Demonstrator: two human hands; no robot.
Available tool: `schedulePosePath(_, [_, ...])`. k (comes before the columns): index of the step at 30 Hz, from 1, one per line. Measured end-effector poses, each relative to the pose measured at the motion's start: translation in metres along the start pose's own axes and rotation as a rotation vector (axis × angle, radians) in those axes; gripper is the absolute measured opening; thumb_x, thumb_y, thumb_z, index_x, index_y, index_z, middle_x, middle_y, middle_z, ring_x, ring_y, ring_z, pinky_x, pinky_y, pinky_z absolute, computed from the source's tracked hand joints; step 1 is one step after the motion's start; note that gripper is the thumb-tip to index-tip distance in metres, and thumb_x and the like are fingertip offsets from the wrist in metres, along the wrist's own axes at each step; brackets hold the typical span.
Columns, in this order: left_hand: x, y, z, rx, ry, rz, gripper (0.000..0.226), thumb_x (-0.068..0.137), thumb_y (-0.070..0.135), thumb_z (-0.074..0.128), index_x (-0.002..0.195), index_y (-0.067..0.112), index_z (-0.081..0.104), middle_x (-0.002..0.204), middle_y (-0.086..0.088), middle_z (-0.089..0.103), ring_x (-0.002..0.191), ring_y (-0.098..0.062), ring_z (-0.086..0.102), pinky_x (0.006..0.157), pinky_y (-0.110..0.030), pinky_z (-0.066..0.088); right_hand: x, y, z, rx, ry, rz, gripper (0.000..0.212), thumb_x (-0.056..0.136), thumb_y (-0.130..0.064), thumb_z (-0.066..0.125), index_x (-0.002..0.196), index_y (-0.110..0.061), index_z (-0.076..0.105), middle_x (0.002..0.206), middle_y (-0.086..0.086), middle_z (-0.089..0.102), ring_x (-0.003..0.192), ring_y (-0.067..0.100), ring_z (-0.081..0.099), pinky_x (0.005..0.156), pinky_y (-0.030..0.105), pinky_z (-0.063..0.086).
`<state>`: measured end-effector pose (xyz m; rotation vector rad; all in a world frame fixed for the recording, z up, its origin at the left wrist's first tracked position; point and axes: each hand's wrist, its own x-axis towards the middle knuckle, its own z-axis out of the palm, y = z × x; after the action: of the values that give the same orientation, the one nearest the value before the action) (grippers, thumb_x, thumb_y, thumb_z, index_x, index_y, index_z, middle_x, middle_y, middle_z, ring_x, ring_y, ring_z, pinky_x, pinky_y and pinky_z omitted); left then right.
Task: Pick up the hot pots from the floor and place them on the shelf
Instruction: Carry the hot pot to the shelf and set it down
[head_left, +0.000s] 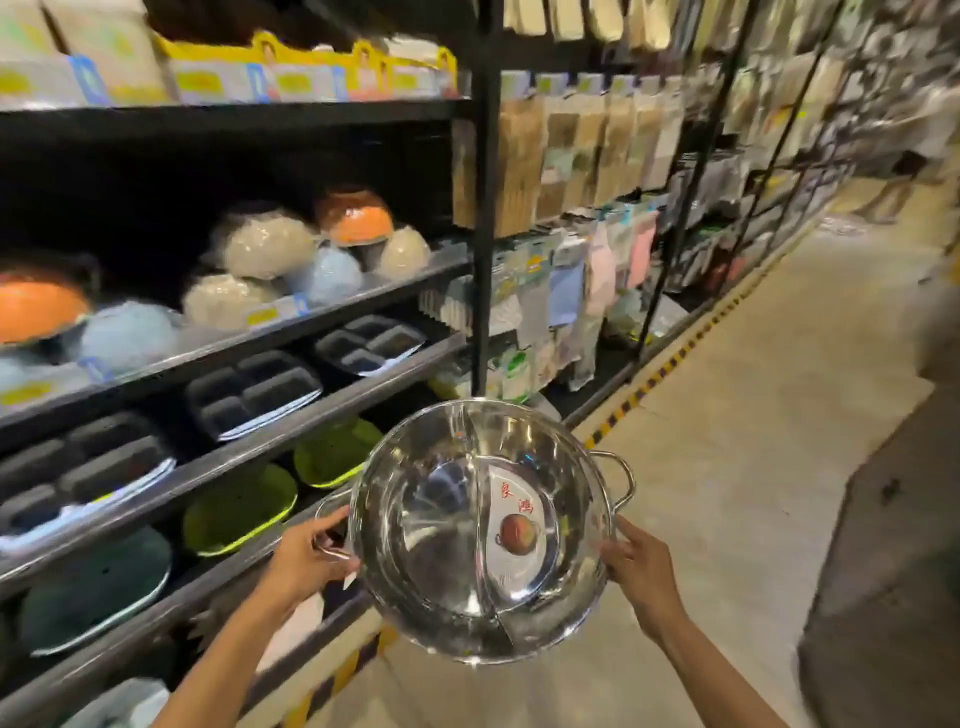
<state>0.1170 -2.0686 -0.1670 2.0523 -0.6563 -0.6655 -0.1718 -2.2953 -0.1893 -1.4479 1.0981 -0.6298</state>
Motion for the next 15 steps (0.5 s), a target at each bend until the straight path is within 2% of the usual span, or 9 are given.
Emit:
schedulePosePath(2, [-0.041,-0.023,-0.024,-0.023,0.112,-0.043,0.071,0.062,-0.008,0.078,0.127,0.006,0.054,0.098,-0.019,0.064,0.068,-0.004,0.056,0.058,-0.012,0.043,-0.003,-0.004,0.026,-0.033,-0.123,-0.003,0.041,0.083,0.006,0.057,0.119,-0.012,0.063,0.084,0.029,0.072,0.072,0.024,0.065,0.076,0.055,0.056])
schedulePosePath(3, [-0.063,-0.034,-0.035,-0.040,0.160,-0.076,0.070,0.062,-0.009,0.078,0.126,0.008,0.054,0.099,-0.020,0.068,0.063,0.000,0.055,0.056,-0.011,0.044,-0.008,-0.006,0.041,-0.040,-0.182,0.001,0.042,0.084,0.004,0.057,0.122,-0.014,0.060,0.084,0.028,0.073,0.073,0.026,0.068,0.075,0.051,0.057])
schedulePosePath(4, [-0.086,-0.045,-0.046,-0.075,0.211,-0.123,0.070,0.062,-0.010,0.078,0.125,0.011,0.056,0.092,-0.015,0.073,0.055,0.004,0.054,0.053,-0.009,0.045,-0.014,-0.008,0.055,-0.042,-0.240,0.007,0.045,0.085,0.003,0.058,0.126,-0.014,0.056,0.085,0.027,0.073,0.074,0.027,0.069,0.073,0.047,0.058])
schedulePosePath(6, [-0.134,-0.066,-0.069,-0.114,0.303,-0.189,0.070,0.061,-0.009,0.079,0.123,0.016,0.058,0.064,0.010,0.071,0.048,0.005,0.054,0.053,-0.008,0.045,-0.030,-0.010,0.087,-0.047,-0.357,-0.003,0.046,0.085,0.002,0.059,0.129,-0.012,0.054,0.086,0.023,0.073,0.076,0.028,0.068,0.070,0.042,0.059])
schedulePosePath(8, [-0.184,-0.087,-0.090,-0.156,0.384,-0.243,0.070,0.060,-0.007,0.080,0.120,0.025,0.060,0.056,0.006,0.058,0.047,0.004,0.055,0.056,-0.014,0.043,-0.052,-0.014,0.123,-0.062,-0.490,-0.014,0.046,0.086,0.001,0.060,0.130,-0.012,0.053,0.092,0.021,0.072,0.083,0.030,0.068,0.070,0.041,0.060])
schedulePosePath(10, [-0.233,-0.108,-0.108,-0.233,0.496,-0.294,0.074,0.059,-0.010,0.079,0.113,0.037,0.063,0.059,-0.004,0.050,0.042,0.003,0.054,0.051,-0.009,0.042,-0.081,-0.017,0.159,-0.091,-0.606,-0.016,0.047,0.086,-0.001,0.059,0.130,-0.016,0.053,0.098,0.017,0.073,0.090,0.031,0.068,0.070,0.040,0.059])
schedulePosePath(12, [-0.285,-0.134,-0.121,-0.291,0.606,-0.330,0.071,0.058,-0.011,0.078,0.118,0.025,0.062,0.064,-0.007,0.056,0.047,-0.001,0.053,0.048,-0.003,0.041,-0.116,-0.018,0.193,-0.127,-0.690,-0.020,0.046,0.085,-0.003,0.058,0.127,-0.022,0.055,0.097,0.009,0.075,0.088,0.027,0.069,0.066,0.034,0.059])
schedulePosePath(13, [-0.312,-0.146,-0.126,-0.275,0.654,-0.352,0.068,0.059,-0.011,0.077,0.118,0.019,0.061,0.064,-0.005,0.056,0.050,-0.004,0.052,0.046,-0.003,0.041,-0.135,-0.017,0.209,-0.158,-0.716,-0.034,0.045,0.085,-0.004,0.058,0.126,-0.023,0.057,0.095,0.008,0.075,0.084,0.022,0.069,0.060,0.027,0.057])
schedulePosePath(15, [-0.371,-0.172,-0.135,-0.328,0.761,-0.430,0.065,0.062,-0.013,0.074,0.118,0.015,0.058,0.066,0.001,0.052,0.056,-0.009,0.048,0.045,-0.004,0.041,-0.178,-0.014,0.242,-0.202,-0.766,-0.057,0.045,0.085,-0.004,0.059,0.126,-0.020,0.057,0.092,0.010,0.074,0.073,0.017,0.064,0.057,0.025,0.053])
